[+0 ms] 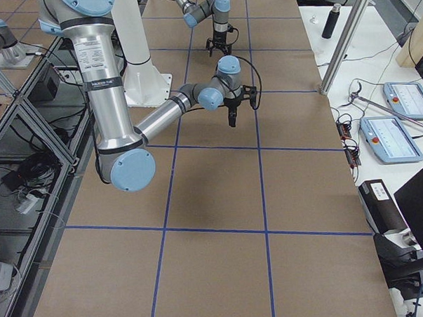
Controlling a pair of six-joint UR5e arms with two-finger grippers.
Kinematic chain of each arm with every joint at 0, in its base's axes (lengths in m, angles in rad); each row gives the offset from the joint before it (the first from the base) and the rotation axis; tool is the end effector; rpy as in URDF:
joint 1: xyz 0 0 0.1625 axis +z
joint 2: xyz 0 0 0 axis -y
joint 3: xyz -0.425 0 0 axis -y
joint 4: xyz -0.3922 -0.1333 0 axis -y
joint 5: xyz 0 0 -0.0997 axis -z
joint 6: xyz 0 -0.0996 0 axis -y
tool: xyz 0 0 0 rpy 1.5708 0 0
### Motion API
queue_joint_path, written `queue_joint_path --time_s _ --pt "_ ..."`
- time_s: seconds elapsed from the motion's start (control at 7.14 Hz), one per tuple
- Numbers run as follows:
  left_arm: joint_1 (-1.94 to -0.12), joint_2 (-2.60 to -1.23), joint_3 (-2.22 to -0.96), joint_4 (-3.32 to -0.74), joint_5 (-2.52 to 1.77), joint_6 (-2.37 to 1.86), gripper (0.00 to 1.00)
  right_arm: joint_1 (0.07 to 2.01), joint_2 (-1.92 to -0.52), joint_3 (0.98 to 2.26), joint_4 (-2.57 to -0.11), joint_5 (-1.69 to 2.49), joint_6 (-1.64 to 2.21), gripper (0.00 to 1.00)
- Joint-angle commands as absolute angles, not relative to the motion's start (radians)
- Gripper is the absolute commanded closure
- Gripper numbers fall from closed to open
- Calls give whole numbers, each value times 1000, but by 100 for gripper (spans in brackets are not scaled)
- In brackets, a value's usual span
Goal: Form red blocks into L shape at center
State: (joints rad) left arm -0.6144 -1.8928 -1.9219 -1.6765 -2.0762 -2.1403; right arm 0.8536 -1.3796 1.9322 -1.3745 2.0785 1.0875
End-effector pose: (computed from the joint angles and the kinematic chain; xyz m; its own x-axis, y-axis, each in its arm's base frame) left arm 0.4194 -0.4000 0.3131 0.3677 -0.8368 -0.4058 0.5044 0.5460 -0.6690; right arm -0.2955 -0.4679 0.3698 0.6312 0.1059 0.7683 -0.1668 0.9860 0.0011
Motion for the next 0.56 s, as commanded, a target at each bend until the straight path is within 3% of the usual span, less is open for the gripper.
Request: queue_joint_path --time_s 0.0,0.42 --pt "-711 -1662 -2081 -1754 -2085 -1812 0 949 -1435 1931 -1376 2135 973 0" --pt "-959 -1488 -2044 -1853 -2200 -1236 0 1125 -1526 1908 -1385 2235 731 0"
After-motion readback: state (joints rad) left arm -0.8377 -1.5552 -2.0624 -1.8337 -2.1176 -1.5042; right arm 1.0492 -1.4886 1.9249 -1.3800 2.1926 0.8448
